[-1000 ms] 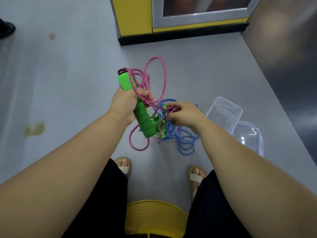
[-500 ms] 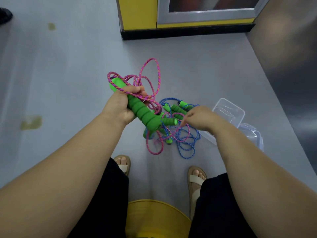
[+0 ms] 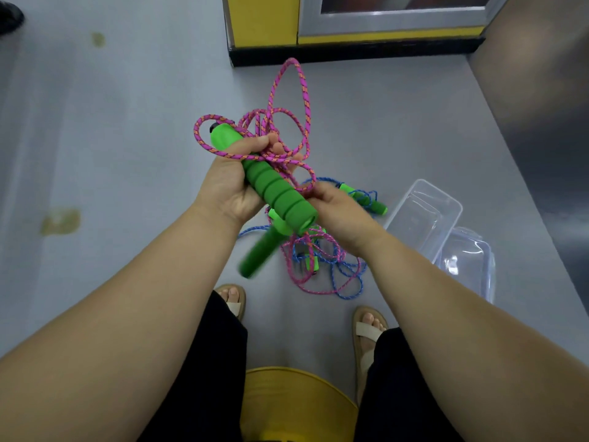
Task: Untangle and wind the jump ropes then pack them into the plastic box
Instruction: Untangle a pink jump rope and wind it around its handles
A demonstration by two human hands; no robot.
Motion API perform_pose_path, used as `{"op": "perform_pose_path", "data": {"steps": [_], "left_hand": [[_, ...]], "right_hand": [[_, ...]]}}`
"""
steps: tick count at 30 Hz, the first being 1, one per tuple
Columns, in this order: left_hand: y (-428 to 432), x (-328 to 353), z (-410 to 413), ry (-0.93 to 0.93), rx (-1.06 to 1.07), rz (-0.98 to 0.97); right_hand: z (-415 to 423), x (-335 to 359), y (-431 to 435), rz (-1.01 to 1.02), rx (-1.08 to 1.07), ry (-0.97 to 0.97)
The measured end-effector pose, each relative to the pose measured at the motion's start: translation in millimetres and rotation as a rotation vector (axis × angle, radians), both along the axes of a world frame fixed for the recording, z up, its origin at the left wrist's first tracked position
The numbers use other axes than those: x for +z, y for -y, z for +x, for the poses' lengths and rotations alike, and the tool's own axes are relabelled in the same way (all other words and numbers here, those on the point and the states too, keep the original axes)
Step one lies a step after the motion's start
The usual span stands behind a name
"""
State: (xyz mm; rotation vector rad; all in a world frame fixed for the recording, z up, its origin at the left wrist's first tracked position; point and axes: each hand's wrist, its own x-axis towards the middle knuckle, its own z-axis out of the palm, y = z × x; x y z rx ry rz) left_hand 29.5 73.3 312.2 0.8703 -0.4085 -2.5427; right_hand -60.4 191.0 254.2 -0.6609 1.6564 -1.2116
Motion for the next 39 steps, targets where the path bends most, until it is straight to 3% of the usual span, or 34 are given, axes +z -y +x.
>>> {"op": "perform_pose_path", "data": {"steps": [3, 6, 9, 16, 18, 20, 25, 27, 29, 33, 37, 39], "left_hand": [[9, -7, 1, 0.133, -0.003, -0.110], [13, -15, 3, 0.390, -0.089, -0.330], [12, -17, 7, 0.529, -0.143, -0.487], [20, 12, 19, 0.746, -0.429, -0.742], [26, 29, 27, 0.904, -0.556, -0.967], [25, 57, 32, 1.012, -0.682, -1.181], [10, 127, 30, 0.735, -0.732, -1.060], [4, 149, 31, 0.800, -0.813, -1.202], [-3, 170, 36, 0.871, -0.793, -1.275], [-14, 217, 41, 0.543, -0.575, -0.863], [-41, 211, 49, 0.724, -0.719, -1.008], [-61, 190, 52, 0.688, -0.784, -0.937]], "right_hand": [[-19, 10, 0, -0.030, -0.247, 0.042], [-41, 20, -10, -0.070, -0.378, 0.045], [-55, 28, -23, -0.099, -0.502, 0.048], [-78, 46, -69, -0.044, -0.943, 0.419], [-80, 57, -82, -0.018, -0.967, 0.523], [-77, 77, -95, 0.008, -0.873, 0.486], [-71, 145, -100, -0.097, -0.664, 0.282], [-66, 179, -98, -0.187, -0.635, 0.273], [-57, 208, -94, -0.260, -0.655, 0.350], [-39, 242, -90, -0.275, -0.677, 0.467], [-13, 223, -83, -0.172, -0.636, 0.550], [6, 202, -79, -0.110, -0.650, 0.618]]}}
